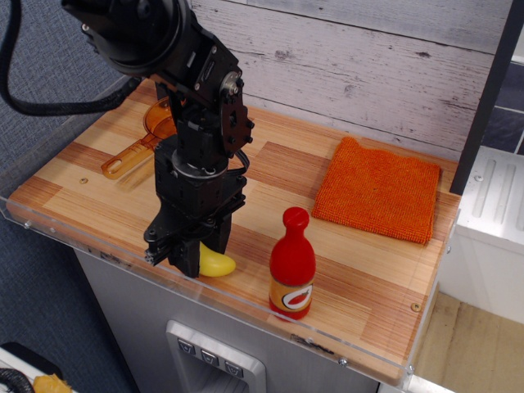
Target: Place the banana to the left of the hot sauce.
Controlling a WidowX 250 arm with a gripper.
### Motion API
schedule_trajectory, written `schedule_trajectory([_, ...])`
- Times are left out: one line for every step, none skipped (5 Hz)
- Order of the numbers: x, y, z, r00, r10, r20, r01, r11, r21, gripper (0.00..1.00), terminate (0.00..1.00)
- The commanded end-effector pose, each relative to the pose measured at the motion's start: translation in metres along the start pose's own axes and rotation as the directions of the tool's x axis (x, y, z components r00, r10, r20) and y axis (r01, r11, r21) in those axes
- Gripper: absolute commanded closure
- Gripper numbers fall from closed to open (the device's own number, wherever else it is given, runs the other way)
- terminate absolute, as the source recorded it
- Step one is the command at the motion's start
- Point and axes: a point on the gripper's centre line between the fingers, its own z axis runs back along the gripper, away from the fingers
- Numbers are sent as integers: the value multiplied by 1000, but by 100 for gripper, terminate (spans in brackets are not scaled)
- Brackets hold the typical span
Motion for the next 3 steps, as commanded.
schedule_trajectory([2, 0, 15, 999, -36, -2, 36, 999, -34, 0, 0])
schedule_trajectory([8, -2, 29, 999, -43, 13, 43, 998, -51, 0, 0])
schedule_trajectory([16, -6, 50, 996, -84, 19, 85, 996, -41, 0, 0])
